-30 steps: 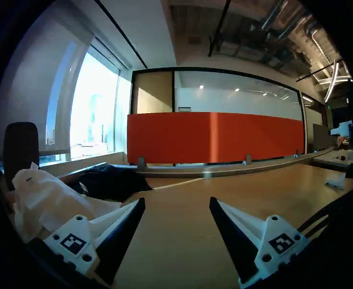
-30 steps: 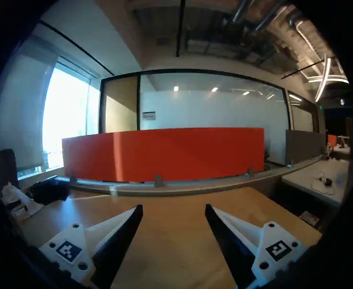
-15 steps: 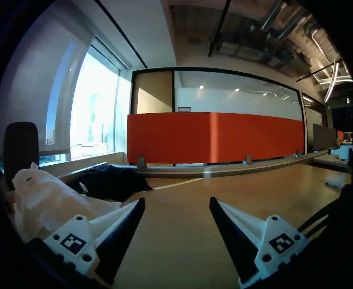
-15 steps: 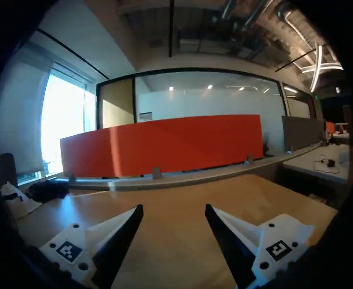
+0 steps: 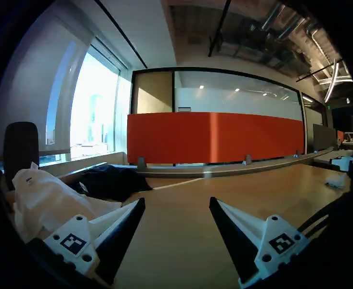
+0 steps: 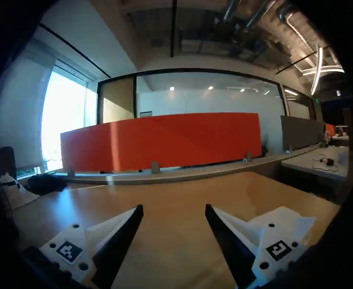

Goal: Fold towel

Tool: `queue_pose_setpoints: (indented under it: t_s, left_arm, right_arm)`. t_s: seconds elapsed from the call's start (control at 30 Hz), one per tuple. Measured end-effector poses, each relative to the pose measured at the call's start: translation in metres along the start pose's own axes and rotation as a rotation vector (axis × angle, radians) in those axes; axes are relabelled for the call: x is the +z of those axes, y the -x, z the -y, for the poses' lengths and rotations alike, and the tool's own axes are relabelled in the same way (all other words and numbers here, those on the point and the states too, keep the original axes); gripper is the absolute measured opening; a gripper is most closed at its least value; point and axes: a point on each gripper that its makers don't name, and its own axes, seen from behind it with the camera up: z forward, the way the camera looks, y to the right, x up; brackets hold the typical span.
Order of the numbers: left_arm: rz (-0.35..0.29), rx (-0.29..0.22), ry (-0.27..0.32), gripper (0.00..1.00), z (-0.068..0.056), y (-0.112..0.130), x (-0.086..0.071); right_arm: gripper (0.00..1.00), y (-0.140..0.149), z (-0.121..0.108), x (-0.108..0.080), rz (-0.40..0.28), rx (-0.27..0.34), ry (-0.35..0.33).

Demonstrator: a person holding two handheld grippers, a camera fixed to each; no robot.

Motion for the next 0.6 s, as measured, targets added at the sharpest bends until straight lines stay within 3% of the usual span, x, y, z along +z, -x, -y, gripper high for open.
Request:
queue_pose_setpoints:
  t_s: [0.6]
  left_arm:
    - [0.000,0.000,0.000,0.99,0.001,-0.001,0.000]
  right_arm:
    - [0.99,0.001,0.018,-0.004,-0.030,-0.074,-0.035]
